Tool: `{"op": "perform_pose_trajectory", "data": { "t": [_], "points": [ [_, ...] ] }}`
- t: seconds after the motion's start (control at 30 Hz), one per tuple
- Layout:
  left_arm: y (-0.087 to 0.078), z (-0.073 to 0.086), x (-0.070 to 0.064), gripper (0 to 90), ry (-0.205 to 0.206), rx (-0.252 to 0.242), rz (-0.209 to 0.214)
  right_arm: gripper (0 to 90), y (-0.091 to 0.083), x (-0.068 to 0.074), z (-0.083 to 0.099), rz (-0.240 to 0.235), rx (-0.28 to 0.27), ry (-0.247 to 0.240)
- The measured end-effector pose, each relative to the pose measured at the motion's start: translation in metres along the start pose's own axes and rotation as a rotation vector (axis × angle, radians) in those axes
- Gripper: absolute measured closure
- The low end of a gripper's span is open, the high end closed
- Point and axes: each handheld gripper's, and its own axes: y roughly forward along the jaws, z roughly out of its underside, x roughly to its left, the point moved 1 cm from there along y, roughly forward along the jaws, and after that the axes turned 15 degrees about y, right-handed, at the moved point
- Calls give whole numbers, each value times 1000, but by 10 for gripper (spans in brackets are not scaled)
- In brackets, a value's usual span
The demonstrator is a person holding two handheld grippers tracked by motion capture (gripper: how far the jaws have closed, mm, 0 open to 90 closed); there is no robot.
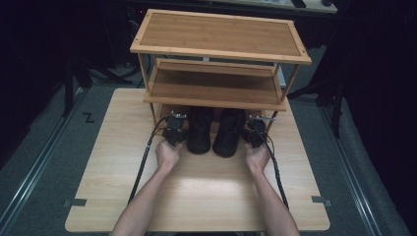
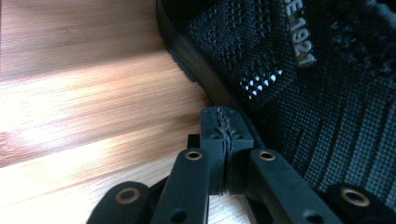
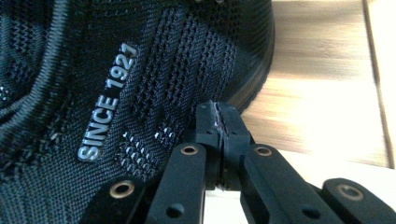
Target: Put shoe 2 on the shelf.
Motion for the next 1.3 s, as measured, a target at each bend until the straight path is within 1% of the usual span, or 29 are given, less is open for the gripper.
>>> {"op": "perform_pose_trajectory", "data": {
  "t": [0.07, 0.13, 0.17, 0.27, 0.3, 0.33, 0.37, 0.47, 0.5, 0.53, 0.57, 0.6, 0.63, 0.77, 0.8, 0.83, 0.87, 0.9, 0.93, 0.97, 1.0, 1.03, 1.1, 1.13, 1.17, 1.2, 1.23, 1.27, 1.3],
  "points": [
    [0, 0, 0, 898, -2, -2, -3, 894, 2, 4, 0, -5, 3, -6],
    [1, -1, 1, 898, -11, -7, 3, 896, 4, 7, -1, 5, 1, -6],
    [1, -1, 1, 898, -19, -12, 4, 896, 6, 8, -3, 4, 2, -5],
    [1, -2, 1, 899, -26, -17, 4, 898, 7, 10, -4, 9, 6, 4],
    [2, -2, 1, 899, -30, -19, 4, 900, 9, 10, -5, 6, 1, -6],
    [2, -2, 1, 900, -33, -21, 3, 900, 9, 11, -5, 10, 3, 1],
    [2, -2, 1, 900, -36, -22, 4, 900, 10, 15, -6, 3, 24, 33],
    [3, -3, 2, 900, -40, -27, 4, 900, 11, 18, -8, 4, 20, 28],
    [3, -3, 2, 900, -40, -29, 4, 900, 11, 18, -8, 7, 21, 33],
    [3, -3, 2, 900, -40, -30, 2, 900, 12, 17, -10, -1, 9, 14],
    [4, -4, 2, 900, -37, -31, -6, 900, 12, 17, -9, 6, 21, 25],
    [4, -4, 2, 900, -37, -31, -6, 900, 12, 17, -9, 6, 21, 25],
    [4, -4, 1, 900, -33, -32, -11, 900, 13, 18, -8, 17, 17, 13],
    [4, -3, 1, 893, -12, -30, -29, 896, 13, 17, -9, 15, 16, 7],
    [3, -3, 2, 853, -11, -30, -31, 882, 13, 16, -9, 16, 14, -1],
    [3, -2, 3, 832, -12, -32, -34, 873, 13, 16, -9, 17, 16, 1],
    [3, -2, 5, 794, -9, -29, -34, 858, 14, 14, -10, 17, 3, -19],
    [2, -1, 6, 750, -8, -27, -33, 841, 13, 13, -10, 17, 4, -19],
    [1, 0, 7, 718, -9, -27, -32, 822, 13, 13, -9, 18, 8, -9],
    [-1, 1, 8, 659, 2, -26, -36, 770, 11, 12, -9, 17, 10, -11],
    [-1, 1, 8, 631, 2, -26, -36, 770, 11, 12, -9, 17, 10, -11],
    [-2, 3, 8, 631, 16, -27, -42, 741, 11, 11, -9, 20, 9, -11],
    [-5, 6, 8, 571, 34, -40, -56, 698, 7, 9, -8, 13, 4, -6],
    [-7, 8, 8, 551, 41, -47, -64, 680, 5, 8, -7, 16, -1, -22],
    [-9, 11, 8, 522, 50, -49, -67, 642, 1, 8, -6, 32, -16, -63],
    [-9, 11, 8, 512, 50, -49, -67, 642, 1, 8, -6, 32, -16, -63],
    [-10, 14, 9, 512, 54, -53, -67, 628, -1, 7, -5, 40, -21, -74],
    [-12, 15, 9, 491, 59, -51, -70, 600, -7, 5, -4, 46, -31, -81],
    [-16, 18, 11, 487, 59, -60, -75, 594, -10, 3, -4, 42, -39, -82]
  ]
}}
